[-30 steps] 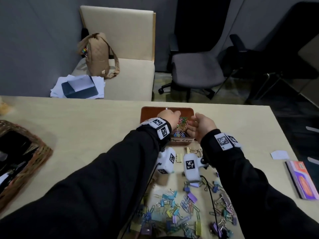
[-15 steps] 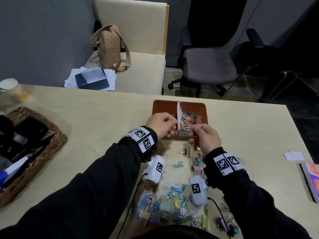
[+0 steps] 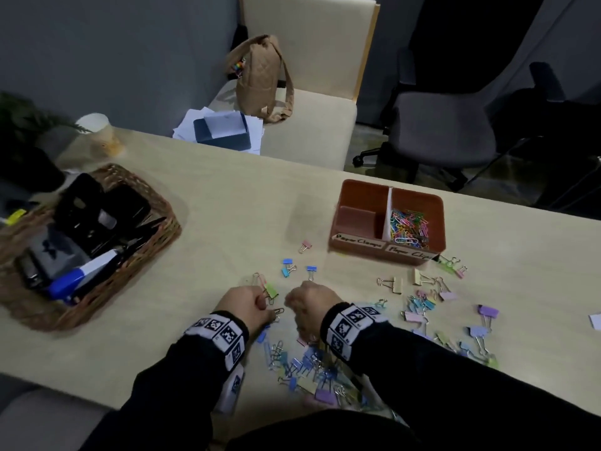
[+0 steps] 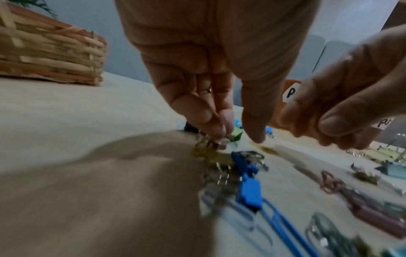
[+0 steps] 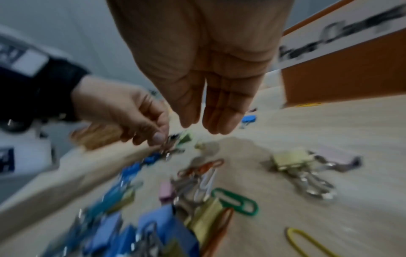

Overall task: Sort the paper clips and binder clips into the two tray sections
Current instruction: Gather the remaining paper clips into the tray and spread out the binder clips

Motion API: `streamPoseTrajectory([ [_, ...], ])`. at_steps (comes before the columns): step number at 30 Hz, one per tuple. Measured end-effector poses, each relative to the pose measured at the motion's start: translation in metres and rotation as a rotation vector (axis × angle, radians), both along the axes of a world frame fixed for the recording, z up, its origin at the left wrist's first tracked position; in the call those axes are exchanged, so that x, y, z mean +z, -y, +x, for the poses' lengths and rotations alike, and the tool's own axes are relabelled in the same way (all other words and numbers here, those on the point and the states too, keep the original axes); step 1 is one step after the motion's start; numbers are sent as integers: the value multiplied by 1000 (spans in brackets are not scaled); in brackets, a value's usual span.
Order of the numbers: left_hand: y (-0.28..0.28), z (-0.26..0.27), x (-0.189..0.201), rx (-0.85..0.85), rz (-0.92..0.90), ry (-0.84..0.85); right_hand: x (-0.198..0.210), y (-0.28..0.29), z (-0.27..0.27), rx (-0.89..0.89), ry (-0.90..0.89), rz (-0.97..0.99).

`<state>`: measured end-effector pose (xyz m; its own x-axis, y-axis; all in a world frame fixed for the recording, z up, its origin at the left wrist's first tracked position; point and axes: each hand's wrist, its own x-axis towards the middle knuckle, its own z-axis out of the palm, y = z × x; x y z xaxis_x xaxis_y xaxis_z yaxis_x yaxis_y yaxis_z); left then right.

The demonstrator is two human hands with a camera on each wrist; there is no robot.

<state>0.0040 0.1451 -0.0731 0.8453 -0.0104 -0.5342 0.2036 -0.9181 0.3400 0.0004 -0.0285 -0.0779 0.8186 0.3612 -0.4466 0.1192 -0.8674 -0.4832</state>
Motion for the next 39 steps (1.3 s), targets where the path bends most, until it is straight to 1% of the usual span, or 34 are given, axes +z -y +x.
streamPoseTrajectory([
  [1,0,-3,-1,7,-6,-12,-7,-8,-1,112,18,-50],
  [3,-1,-5,-5,8,-20,-18,-17,-17,-3,252,68,-121],
  [6,-3,-4,-11,22,-44,-13,-18,-18,-7,415,128,-178],
  [8,-6,-3,-13,23,-59,-6,-15,-12,-9,457,132,-197],
  [10,-8,-2,-15,21,-80,-5,-12,-4,-9,440,119,-200],
  [13,-11,-2,-18,39,-115,9,-6,6,-4,410,42,-203],
  [16,-12,0,-21,16,-122,157,-3,7,-5,352,54,-177],
  [18,-12,5,-23,-36,-117,224,-3,3,-8,361,71,-190],
  [21,-12,18,-23,-81,-129,195,-1,-8,-10,394,105,-230],
  [24,-13,27,-23,-116,-82,168,1,-14,-6,390,53,-279],
  [32,-6,28,-24,-191,12,129,5,-1,-2,367,13,-285],
  [36,6,24,-21,-282,10,189,2,-2,-1,366,13,-313],
  [39,12,21,-21,-390,-7,190,1,-2,-2,346,15,-302],
])
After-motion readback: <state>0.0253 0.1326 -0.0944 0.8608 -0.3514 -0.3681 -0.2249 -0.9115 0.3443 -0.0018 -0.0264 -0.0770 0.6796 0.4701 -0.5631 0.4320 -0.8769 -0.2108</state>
